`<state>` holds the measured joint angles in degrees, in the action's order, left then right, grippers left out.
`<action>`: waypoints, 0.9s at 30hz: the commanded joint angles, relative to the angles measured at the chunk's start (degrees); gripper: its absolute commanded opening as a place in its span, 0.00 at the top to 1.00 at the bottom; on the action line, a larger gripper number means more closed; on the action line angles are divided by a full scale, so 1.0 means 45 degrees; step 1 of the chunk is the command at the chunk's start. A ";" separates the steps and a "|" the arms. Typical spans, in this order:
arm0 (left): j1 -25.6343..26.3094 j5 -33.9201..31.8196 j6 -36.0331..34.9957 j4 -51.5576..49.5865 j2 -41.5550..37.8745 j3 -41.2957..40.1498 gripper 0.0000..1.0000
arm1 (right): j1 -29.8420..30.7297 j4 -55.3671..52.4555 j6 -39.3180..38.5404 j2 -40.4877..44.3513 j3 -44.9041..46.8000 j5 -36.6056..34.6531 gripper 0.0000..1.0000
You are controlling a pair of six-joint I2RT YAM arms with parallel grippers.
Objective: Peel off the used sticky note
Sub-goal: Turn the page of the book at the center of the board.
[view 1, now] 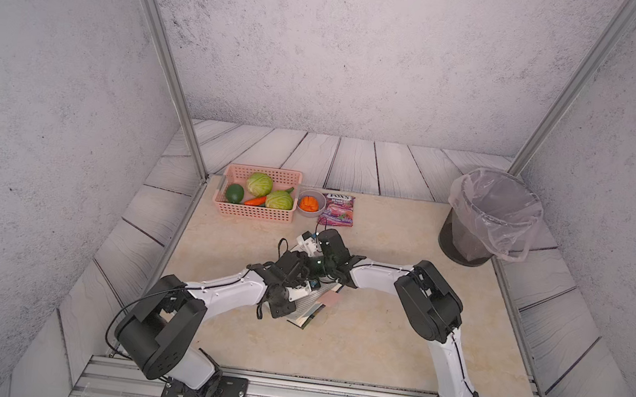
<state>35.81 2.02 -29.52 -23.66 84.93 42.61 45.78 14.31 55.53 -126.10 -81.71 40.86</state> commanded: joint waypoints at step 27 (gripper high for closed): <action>-0.3492 0.3314 -0.0810 -0.4559 -0.2645 0.1250 0.39 | -0.0095 0.0562 -0.0137 0.0371 0.1188 0.0392 0.23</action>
<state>22.31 14.17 -34.00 -42.28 73.60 47.48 45.56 17.87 55.48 -126.08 -78.00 42.96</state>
